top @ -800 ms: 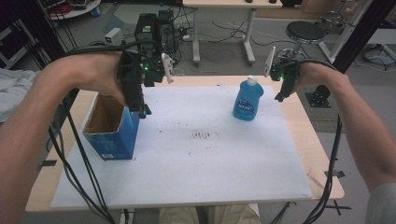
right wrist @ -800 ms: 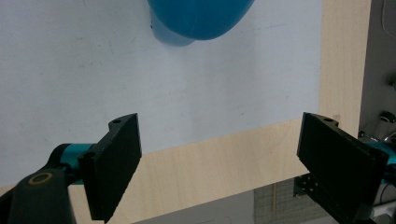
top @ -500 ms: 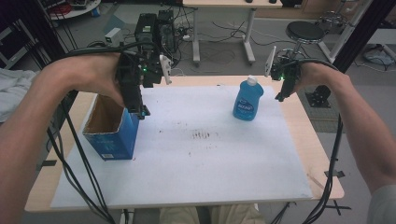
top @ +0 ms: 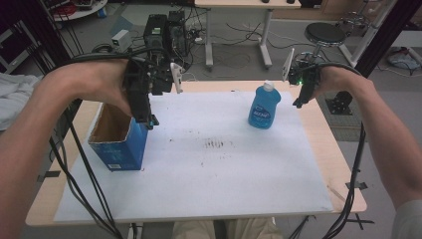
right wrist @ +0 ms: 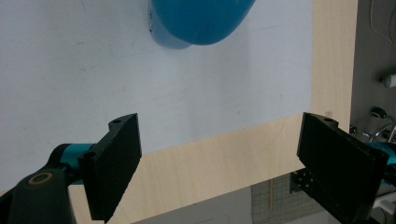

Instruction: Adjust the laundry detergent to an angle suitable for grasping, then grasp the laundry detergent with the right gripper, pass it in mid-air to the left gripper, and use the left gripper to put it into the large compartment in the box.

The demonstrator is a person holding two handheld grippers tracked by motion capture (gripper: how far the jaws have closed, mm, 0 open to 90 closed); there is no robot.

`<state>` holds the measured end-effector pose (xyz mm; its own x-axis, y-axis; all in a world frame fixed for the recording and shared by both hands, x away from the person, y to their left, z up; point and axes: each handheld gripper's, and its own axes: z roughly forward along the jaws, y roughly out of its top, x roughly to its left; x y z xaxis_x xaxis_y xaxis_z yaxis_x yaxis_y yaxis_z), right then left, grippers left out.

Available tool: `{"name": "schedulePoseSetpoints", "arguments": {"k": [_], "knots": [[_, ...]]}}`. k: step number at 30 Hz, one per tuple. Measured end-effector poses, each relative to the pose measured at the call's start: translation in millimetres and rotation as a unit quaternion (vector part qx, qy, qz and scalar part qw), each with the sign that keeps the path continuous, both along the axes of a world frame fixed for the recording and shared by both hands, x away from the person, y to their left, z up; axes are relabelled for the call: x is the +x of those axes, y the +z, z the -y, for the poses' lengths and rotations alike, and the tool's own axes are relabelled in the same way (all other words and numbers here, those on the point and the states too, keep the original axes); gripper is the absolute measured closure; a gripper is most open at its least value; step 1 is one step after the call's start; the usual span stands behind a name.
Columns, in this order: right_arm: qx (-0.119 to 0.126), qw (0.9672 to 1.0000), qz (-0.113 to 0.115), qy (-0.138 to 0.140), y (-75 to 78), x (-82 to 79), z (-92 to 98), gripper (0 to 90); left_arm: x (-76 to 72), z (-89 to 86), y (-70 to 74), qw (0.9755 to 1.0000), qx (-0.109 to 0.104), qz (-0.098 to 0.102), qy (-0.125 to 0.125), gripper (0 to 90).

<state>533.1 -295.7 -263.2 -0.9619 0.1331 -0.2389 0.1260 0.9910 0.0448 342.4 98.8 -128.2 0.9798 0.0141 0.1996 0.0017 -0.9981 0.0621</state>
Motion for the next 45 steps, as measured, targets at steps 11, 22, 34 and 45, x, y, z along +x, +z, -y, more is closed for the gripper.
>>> {"name": "schedulePoseSetpoints", "arguments": {"k": [11,22,34,45], "knots": [[-0.006,0.9999,0.005,-0.010,2.5,-4.3,2.1,13.1,0.2,1.3,-3.0,1.0000,-0.005,-0.004,-0.005,19.6],[0.015,0.9996,-0.006,-0.023,0.1,-9.8,1.6,13.1,-1.6,-0.3,-11.5,0.9997,-0.018,-0.012,-0.010,19.6],[0.070,0.9946,-0.016,-0.075,-15.9,-12.5,2.2,13.1,-2.1,-2.3,-13.9,0.9995,-0.025,-0.011,-0.012,19.6],[0.146,0.9856,-0.003,-0.086,-31.0,-10.2,-2.6,13.1,-6.9,-5.3,-13.3,0.9995,-0.028,-0.011,-0.009,19.6]]}}
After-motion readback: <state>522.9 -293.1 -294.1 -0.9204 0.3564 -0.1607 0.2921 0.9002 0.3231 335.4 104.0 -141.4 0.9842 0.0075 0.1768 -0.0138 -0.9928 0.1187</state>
